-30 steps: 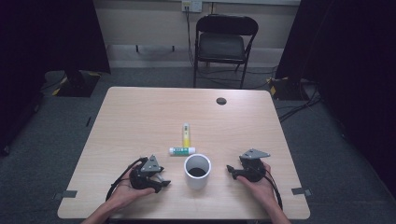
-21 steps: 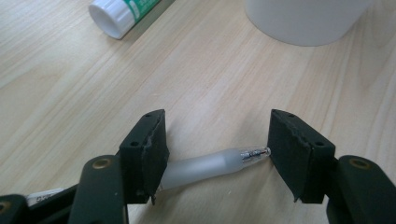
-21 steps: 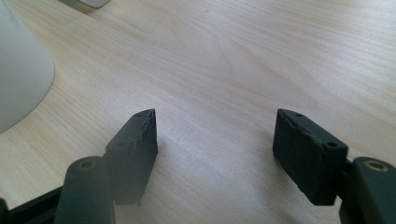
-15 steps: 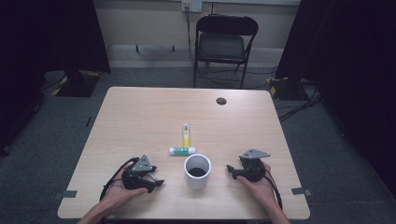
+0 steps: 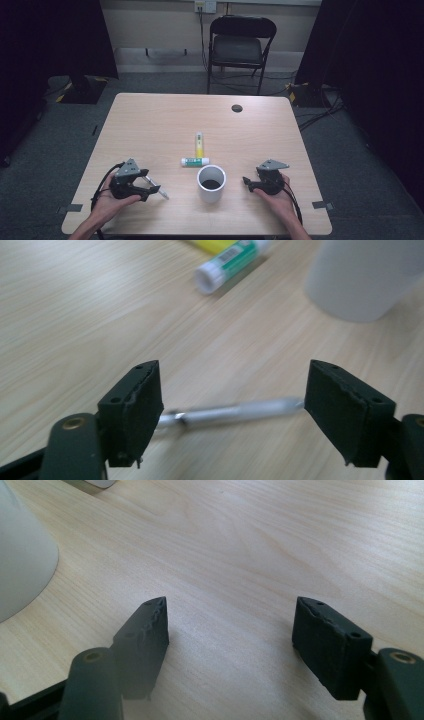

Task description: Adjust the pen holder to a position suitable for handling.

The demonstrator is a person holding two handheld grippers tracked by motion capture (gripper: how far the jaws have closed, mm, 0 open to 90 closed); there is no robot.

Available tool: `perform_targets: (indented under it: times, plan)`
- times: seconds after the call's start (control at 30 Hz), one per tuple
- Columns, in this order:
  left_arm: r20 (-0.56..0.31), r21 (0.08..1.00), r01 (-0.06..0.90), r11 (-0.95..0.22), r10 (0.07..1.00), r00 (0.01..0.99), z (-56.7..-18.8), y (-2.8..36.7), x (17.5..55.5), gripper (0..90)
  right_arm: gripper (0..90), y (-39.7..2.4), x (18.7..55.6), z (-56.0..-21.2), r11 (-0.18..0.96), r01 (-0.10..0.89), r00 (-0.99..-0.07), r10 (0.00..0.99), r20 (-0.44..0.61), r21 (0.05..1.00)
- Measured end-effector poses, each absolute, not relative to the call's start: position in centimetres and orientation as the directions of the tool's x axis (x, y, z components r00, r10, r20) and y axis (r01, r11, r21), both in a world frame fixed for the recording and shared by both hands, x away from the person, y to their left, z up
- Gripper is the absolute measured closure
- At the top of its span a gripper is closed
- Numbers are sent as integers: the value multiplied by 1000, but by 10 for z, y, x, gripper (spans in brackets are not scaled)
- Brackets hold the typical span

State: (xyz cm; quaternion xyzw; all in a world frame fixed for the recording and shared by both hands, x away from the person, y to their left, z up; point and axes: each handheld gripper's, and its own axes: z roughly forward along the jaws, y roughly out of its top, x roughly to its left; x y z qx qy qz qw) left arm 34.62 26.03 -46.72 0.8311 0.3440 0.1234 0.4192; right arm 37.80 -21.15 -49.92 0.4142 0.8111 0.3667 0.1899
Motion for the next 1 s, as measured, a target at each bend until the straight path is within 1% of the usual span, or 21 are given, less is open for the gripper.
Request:
perform_targets:
  times: [0.07,0.13,0.27,0.37,0.4,0.5,0.7,0.87,1.0]
  plan:
    - [-99,773,489,-405,684,723,-468,267,349,204,302,-211,378,-499,385,537,-581,814,-3,751]
    - [-95,763,497,-414,688,720,-471,270,349,193,302,-211,378,-499,385,537,-580,815,-3,751]
    - [-114,733,535,-419,700,705,-484,275,350,194,302,-211,378,-499,384,537,-579,815,-3,751]
    - [-98,704,550,-449,706,702,-489,275,353,199,302,-211,378,-499,384,537,-579,815,-3,751]
    - [-106,704,555,-442,708,698,-490,275,354,202,302,-211,378,-499,384,537,-579,815,-3,751]
    - [-117,703,557,-443,700,704,-492,273,356,203,302,-211,378,-499,384,537,-579,815,-3,751]
    - [-105,704,552,-447,703,703,-493,266,361,193,302,-211,378,-499,384,537,-579,815,-3,751]
    - [-117,703,555,-445,698,707,-493,260,367,202,302,-211,378,-499,384,537,-579,815,-3,751]
    - [-94,692,544,-474,688,720,-490,252,371,214,302,-211,378,-499,385,536,-580,815,-4,752]
